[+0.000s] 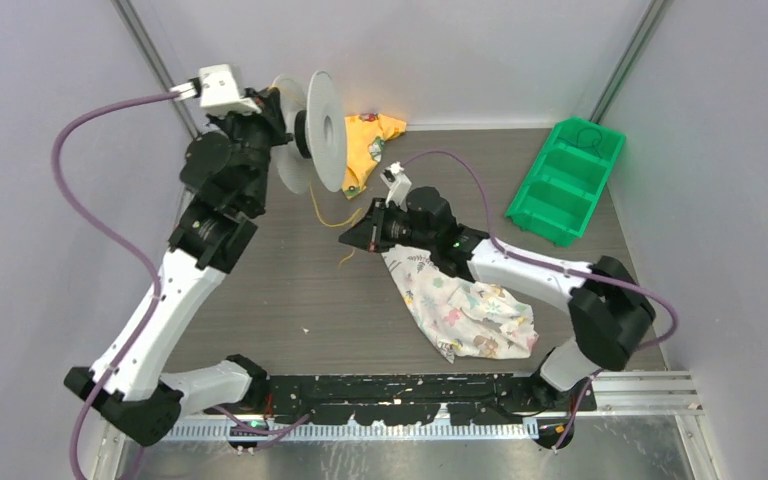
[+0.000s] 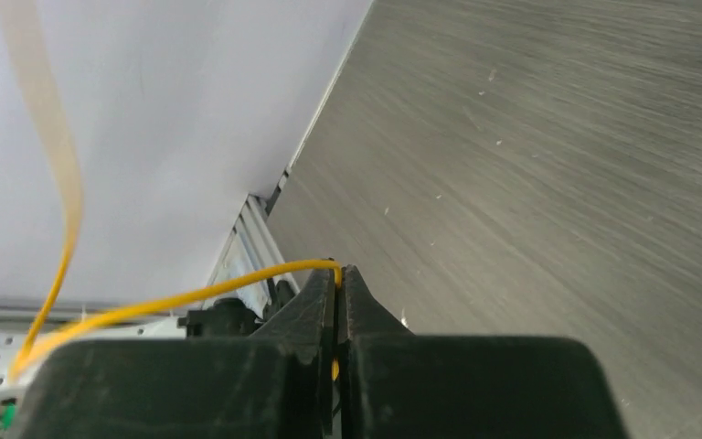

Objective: Wrap the cables

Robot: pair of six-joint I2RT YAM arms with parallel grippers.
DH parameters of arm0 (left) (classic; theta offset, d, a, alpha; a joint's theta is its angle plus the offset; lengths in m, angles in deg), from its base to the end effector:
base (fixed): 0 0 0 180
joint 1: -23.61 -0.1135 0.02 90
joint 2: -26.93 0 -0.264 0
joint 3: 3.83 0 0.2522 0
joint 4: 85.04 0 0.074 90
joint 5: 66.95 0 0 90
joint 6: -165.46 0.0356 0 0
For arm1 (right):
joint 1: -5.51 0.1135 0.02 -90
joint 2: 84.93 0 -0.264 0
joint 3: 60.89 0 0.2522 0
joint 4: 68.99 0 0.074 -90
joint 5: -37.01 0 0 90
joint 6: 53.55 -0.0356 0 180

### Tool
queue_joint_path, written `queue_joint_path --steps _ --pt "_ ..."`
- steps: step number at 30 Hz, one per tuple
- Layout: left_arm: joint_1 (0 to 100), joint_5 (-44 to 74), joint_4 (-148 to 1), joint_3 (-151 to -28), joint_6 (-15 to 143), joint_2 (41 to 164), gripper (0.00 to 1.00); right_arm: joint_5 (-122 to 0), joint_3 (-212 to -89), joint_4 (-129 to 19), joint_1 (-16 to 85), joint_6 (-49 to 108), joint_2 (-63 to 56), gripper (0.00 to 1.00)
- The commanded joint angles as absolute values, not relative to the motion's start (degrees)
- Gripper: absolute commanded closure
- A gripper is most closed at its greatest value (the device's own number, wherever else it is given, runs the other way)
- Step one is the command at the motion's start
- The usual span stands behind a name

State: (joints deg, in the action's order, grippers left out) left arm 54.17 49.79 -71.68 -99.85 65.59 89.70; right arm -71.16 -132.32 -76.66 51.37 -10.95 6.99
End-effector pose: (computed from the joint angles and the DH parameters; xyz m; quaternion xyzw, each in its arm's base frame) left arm 0.1886 -0.0928 0.5225 -0.0859 0.5837 -0.1506 0.7933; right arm 0.2499 0.2734 0.2651 -0.0881 0.7731 0.5325 0.3332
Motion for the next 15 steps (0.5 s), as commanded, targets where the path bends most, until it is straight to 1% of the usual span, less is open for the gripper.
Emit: queue_joint_path --steps 1,4,8,12,15 --pt "56.9 56.8 -77.9 -100.5 74.0 93.9 0.99 -69.0 -140.2 -57.0 55.3 3.2 -1.9 0.99" --pt "60.1 57.8 -79.0 -100.5 79.3 97.1 1.0 -74.1 -149.4 -48.2 55.6 8.4 -2.2 0.99" --pt "61.2 55.4 -76.9 -100.4 80.2 98.3 0.99 -80.9 -161.8 -39.4 55.6 12.4 0.2 0.99" --pt "61.3 51.3 -72.9 -100.2 78.5 97.7 0.99 -82.9 -170.7 -36.0 55.5 13.6 1.6 0.99" --pt "61.2 49.0 -71.6 -99.0 78.0 96.3 0.99 -81.1 -172.8 -37.2 53.9 14.1 0.8 0.99"
